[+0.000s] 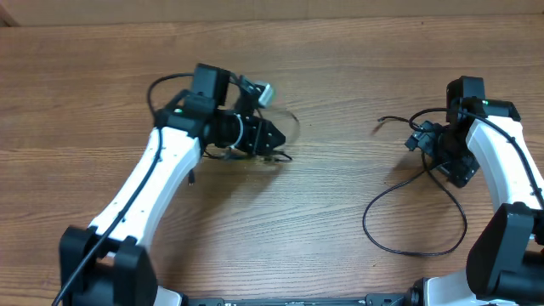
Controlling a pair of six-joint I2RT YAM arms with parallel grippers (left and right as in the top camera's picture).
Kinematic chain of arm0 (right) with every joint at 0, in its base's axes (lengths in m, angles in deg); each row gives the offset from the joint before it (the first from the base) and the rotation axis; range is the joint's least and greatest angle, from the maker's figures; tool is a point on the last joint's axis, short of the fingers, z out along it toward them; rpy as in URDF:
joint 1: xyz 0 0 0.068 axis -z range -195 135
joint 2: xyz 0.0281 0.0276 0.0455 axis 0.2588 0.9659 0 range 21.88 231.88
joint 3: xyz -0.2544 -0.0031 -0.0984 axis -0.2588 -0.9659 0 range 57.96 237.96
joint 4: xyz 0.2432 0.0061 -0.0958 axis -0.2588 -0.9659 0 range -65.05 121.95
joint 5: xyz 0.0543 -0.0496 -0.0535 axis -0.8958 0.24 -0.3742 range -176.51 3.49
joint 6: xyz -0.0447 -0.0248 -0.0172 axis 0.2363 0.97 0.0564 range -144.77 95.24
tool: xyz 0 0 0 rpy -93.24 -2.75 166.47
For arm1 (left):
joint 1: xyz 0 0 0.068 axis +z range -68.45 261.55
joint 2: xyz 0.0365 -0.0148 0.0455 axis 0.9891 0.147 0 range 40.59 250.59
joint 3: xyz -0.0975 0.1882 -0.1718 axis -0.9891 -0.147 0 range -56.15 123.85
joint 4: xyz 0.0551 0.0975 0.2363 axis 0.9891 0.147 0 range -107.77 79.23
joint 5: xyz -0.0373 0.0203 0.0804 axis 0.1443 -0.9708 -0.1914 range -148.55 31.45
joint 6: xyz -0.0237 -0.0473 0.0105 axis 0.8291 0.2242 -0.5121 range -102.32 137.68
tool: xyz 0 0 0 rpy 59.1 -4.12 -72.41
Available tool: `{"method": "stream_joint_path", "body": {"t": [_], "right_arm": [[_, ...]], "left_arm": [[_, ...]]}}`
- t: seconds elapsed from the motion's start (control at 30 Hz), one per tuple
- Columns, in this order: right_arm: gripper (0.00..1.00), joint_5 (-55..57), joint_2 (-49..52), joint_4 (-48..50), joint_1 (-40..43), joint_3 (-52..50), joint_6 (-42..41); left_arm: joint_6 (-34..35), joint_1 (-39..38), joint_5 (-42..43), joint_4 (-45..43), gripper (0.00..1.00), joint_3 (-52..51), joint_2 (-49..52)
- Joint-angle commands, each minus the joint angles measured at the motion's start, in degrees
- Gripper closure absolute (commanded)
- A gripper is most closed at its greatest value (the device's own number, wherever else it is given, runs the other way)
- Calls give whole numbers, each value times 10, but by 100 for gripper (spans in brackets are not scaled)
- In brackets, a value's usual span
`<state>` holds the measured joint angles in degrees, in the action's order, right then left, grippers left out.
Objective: Untangle cables
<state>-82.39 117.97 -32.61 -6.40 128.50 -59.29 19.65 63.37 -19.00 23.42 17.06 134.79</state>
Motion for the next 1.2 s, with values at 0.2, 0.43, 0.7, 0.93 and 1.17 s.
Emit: {"method": "stream_joint_path", "body": {"t": [0.2, 0.43, 0.7, 0.93, 1.17], "right_arm": [[0, -39, -66, -5, -26, -1, -119], [0, -43, -165, -59, -26, -1, -118], [0, -42, -200, -75, -25, -3, -23], [0, 5, -198, -28, -25, -85, 4], [0, 119, -196, 131, -25, -190, 25]], "left_arm": [[45, -60, -7, 1, 0, 8, 51], [45, -70, -28, 1, 0, 8, 51], [45, -70, -57, 1, 1, 8, 51], [45, -70, -57, 1, 1, 8, 51], [45, -70, -57, 1, 0, 8, 51]]}}
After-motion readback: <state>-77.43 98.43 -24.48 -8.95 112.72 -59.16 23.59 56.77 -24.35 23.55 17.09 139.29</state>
